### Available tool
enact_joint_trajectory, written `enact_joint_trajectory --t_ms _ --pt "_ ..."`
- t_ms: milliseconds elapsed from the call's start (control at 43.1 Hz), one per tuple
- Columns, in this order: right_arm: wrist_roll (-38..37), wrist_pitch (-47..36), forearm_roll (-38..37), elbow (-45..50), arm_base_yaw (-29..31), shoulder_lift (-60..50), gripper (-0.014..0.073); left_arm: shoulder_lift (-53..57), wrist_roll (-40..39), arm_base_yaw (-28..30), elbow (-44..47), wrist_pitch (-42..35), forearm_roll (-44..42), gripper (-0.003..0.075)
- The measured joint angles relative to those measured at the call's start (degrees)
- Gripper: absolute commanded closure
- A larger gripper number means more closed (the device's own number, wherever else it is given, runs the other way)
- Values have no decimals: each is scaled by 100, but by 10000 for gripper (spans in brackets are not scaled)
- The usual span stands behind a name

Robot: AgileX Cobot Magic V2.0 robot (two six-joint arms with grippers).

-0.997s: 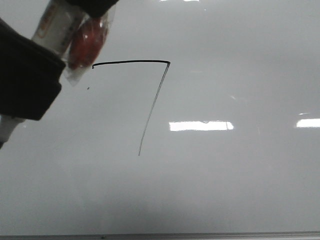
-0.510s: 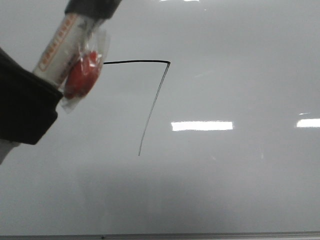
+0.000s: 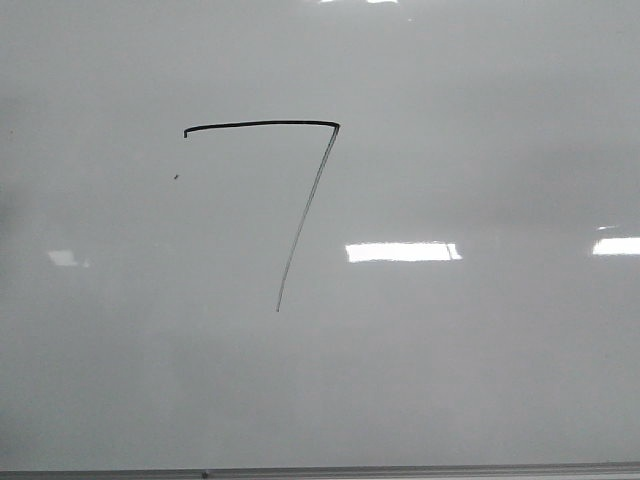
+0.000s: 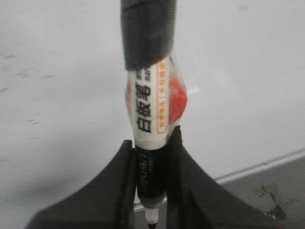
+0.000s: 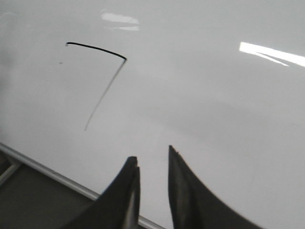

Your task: Write number 7 on whiteboard

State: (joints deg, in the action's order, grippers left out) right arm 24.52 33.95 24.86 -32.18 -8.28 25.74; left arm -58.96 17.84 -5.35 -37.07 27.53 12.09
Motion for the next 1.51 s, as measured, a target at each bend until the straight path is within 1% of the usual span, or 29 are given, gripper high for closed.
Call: enact_joint_trajectory --t_ms 93,139,232,394,603,834,1113,1182,1391,1507 --pt "-9 -240 -14 410 243 -335 622 0 -9 702 48 -119 20 733" --pt "-9 -335 -14 601 270 -470 662 0 -9 921 103 -229 34 733" --pt "-23 -509 -14 874 283 -611 662 -28 -9 1184 204 -592 45 733" --pt "-23 -626 -14 1031 283 -646 662 -324 -9 1260 291 -1348 67 733" --pt "-23 -747 -14 1031 283 -646 662 -1336 -9 1259 291 -2088 82 733" --pt "-23 -756 -14 1031 283 -646 662 -2318 -9 1259 37 -2340 104 733" --pt "-23 -756 -14 1031 283 -646 662 -2635 -9 1259 -125 -2364 104 720" --pt "-23 -756 -14 1031 283 -646 662 -2637 -9 1259 -125 -2367 104 669" --pt "-23 -756 -14 1031 283 -646 662 -2694 -9 1259 -135 -2377 106 419" --pt "-23 -756 -14 1031 283 -646 662 -2694 -9 1259 -135 -2377 106 335"
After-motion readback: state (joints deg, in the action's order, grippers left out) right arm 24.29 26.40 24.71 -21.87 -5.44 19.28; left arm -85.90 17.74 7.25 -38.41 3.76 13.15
